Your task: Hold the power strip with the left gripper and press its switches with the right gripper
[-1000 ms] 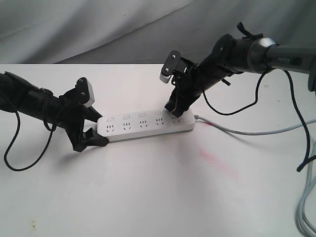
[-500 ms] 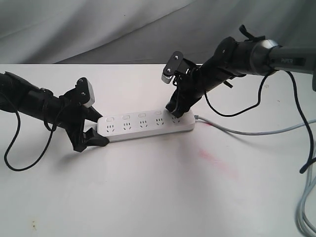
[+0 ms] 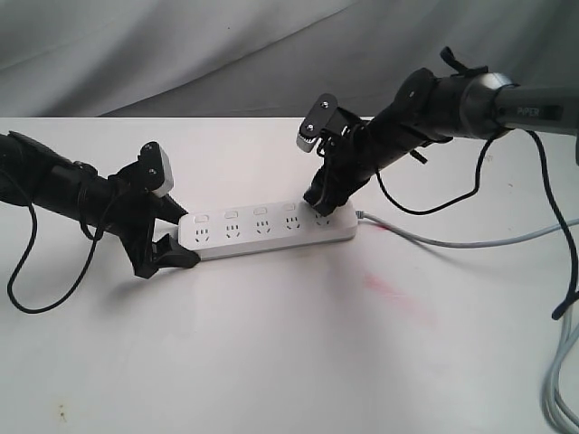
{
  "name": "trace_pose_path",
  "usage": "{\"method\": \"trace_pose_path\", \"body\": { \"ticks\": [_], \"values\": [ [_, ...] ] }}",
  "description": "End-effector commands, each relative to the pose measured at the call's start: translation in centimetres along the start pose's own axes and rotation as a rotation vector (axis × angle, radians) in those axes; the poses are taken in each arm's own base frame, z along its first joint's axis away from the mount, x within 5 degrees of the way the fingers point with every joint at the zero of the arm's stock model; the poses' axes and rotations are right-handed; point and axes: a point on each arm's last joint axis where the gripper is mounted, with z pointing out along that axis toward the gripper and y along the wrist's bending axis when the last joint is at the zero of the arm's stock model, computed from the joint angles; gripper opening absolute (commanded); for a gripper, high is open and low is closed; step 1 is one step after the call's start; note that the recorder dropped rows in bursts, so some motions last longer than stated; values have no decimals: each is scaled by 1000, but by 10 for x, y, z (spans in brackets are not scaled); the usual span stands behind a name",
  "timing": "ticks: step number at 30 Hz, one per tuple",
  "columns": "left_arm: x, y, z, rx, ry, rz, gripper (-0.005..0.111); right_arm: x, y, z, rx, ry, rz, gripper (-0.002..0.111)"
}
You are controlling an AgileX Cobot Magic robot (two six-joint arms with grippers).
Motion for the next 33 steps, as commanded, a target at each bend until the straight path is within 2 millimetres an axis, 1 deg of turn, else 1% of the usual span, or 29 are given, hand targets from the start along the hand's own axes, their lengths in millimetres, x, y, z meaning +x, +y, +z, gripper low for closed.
{"method": "trace_pose_path", "body": {
  "ticks": [1, 3, 5, 13, 17, 19, 23, 25, 28, 32, 33],
  "values": [
    [3, 0, 3, 2, 20, 22, 58, -9, 2, -21, 17, -1, -71, 51],
    [3, 0, 3, 2, 20, 22, 58, -19, 0, -37, 41, -35, -72, 51],
    [3, 0, 3, 2, 20, 22, 58, -27, 0, -47, 58, -68, -60, 51],
    [3, 0, 3, 2, 20, 22, 58, -38, 2, -69, 53, -99, -67, 51],
    [3, 0, 3, 2, 20, 22, 58, -45, 5, -87, 53, -130, -47, 50],
    [3, 0, 3, 2, 20, 22, 58, -48, 9, -100, 62, -142, -43, 45],
    [3, 0, 3, 2, 20, 22, 58, -44, 21, -125, 71, -142, -47, 25],
    [3, 0, 3, 2, 20, 22, 58, -38, 31, -139, 71, -138, -43, 13],
    [3, 0, 3, 2, 20, 22, 58, -27, 46, -157, 90, -138, -36, 1],
    [3, 0, 3, 2, 20, 22, 58, -15, 66, -185, 139, -158, -34, 0],
    [3, 0, 3, 2, 20, 22, 58, -9, 74, -190, 137, -154, -31, 0]
  ]
}}
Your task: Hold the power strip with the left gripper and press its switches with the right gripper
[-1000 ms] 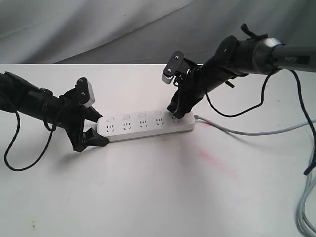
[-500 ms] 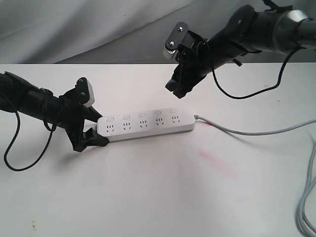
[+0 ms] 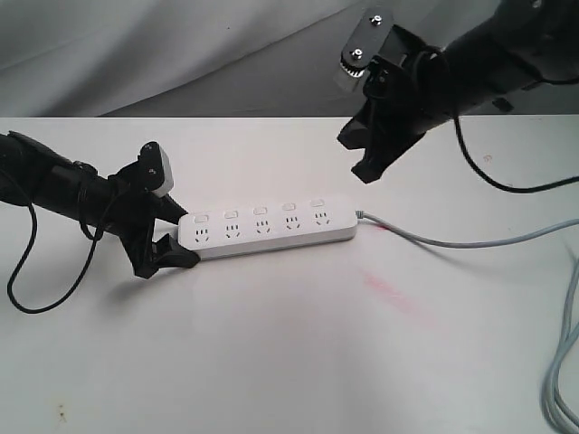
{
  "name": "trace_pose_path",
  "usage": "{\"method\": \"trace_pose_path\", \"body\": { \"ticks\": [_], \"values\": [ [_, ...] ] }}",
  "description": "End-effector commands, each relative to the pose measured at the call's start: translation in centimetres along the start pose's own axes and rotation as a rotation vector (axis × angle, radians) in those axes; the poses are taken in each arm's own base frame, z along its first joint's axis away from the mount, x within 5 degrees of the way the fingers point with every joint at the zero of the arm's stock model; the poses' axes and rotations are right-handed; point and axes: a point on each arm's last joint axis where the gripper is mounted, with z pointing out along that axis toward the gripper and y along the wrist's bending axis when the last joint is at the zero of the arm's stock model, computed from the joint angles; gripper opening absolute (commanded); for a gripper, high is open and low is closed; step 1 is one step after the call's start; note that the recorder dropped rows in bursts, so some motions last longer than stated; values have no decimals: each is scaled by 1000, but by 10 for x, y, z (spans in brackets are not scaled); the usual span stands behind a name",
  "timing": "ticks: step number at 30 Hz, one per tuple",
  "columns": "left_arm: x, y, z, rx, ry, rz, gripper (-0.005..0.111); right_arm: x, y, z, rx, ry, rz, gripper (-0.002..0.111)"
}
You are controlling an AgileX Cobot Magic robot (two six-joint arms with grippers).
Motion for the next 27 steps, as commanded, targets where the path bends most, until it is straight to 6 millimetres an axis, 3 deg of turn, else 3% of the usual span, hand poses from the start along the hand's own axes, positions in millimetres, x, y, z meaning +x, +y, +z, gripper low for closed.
{"method": "trace_pose_path", "body": {
  "ticks": [1, 7, 12, 17, 23, 27],
  "values": [
    [3, 0, 3, 2, 20, 22, 58, 10, 22, -39, 45, -25, 6, 0],
    [3, 0, 3, 2, 20, 22, 58, 30, 59, -82, 81, -62, 28, 0],
    [3, 0, 3, 2, 20, 22, 58, 44, 90, -127, 181, -178, 57, 0],
    [3, 0, 3, 2, 20, 22, 58, 69, 123, -161, 284, -297, 101, 0],
    [3, 0, 3, 2, 20, 22, 58, 94, 156, -180, 319, -412, 157, 0],
    [3, 0, 3, 2, 20, 22, 58, 102, 164, -185, 330, -434, 148, 0]
  ]
}}
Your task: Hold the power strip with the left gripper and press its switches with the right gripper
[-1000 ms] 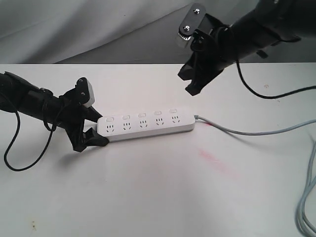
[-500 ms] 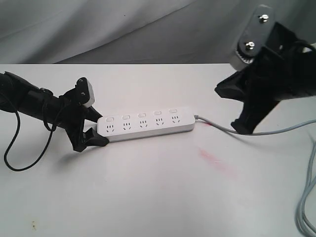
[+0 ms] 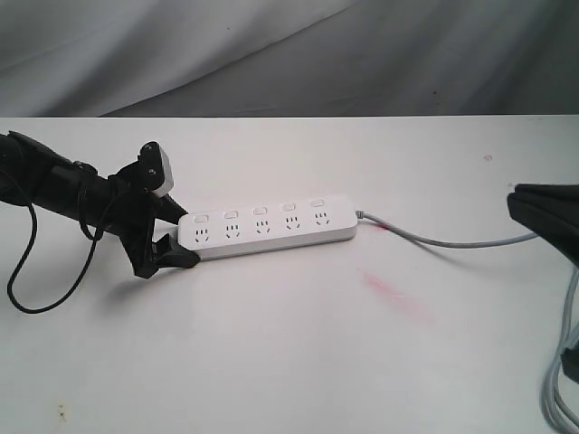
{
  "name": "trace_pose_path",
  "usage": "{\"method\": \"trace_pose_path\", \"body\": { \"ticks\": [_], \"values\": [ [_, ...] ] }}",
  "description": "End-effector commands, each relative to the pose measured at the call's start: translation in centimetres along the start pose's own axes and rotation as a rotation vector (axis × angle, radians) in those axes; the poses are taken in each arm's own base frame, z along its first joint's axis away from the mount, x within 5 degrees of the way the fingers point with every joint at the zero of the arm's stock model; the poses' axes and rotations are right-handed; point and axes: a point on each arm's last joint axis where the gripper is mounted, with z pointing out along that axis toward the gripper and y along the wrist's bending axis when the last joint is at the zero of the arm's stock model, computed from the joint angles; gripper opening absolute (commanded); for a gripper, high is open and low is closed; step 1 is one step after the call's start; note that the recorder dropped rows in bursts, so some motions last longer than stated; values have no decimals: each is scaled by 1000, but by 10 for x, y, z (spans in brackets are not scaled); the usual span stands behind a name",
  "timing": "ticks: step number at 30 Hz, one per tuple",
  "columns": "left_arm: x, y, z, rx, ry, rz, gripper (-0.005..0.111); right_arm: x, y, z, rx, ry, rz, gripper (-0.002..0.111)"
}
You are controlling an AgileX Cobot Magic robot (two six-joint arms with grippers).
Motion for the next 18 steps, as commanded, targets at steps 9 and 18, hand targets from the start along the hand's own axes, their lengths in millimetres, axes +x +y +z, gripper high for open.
{"method": "trace_pose_path", "body": {
  "ticks": [9, 18],
  "values": [
    [3, 0, 3, 2, 20, 22, 58, 6, 4, -9, 25, -32, 19, 0],
    [3, 0, 3, 1, 21, 22, 58, 6, 5, -18, 67, -75, 7, 0]
  ]
}}
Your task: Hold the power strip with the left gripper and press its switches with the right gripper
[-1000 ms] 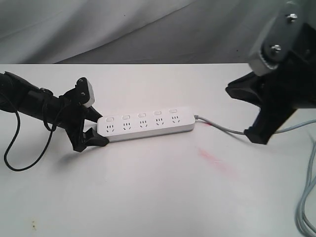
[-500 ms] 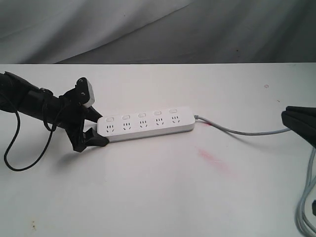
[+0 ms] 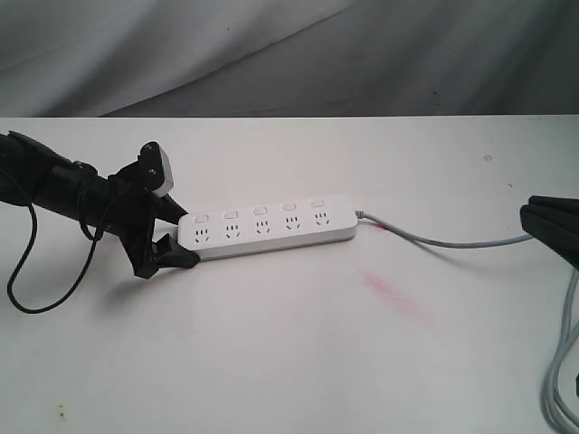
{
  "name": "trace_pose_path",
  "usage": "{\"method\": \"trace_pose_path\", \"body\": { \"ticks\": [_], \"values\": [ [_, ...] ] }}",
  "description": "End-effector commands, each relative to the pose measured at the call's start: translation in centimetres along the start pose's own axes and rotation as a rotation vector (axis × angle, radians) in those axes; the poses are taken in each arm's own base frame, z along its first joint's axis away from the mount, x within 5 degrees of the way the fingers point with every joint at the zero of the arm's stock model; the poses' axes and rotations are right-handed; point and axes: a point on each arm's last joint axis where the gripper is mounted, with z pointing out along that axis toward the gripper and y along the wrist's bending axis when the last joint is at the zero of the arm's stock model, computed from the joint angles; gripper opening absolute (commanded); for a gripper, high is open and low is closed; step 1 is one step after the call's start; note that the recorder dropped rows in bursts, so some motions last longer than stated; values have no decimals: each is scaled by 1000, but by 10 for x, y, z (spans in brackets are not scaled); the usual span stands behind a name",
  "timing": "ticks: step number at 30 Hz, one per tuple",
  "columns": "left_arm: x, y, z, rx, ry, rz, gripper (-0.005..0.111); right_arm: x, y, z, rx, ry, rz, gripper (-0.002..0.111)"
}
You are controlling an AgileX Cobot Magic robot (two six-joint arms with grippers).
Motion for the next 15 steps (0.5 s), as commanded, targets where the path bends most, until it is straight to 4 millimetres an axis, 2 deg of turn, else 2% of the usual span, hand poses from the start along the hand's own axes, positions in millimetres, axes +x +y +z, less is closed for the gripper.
{"method": "trace_pose_path", "body": {
  "ticks": [1, 9, 15],
  "values": [
    [3, 0, 3, 1, 22, 23, 58, 2, 0, -13, 73, -60, 0, 0],
    [3, 0, 3, 3, 21, 23, 58, 21, 6, -52, 332, -200, 132, 0],
    [3, 0, 3, 3, 21, 23, 58, 37, 7, -54, 435, -215, 238, 0]
  ]
}}
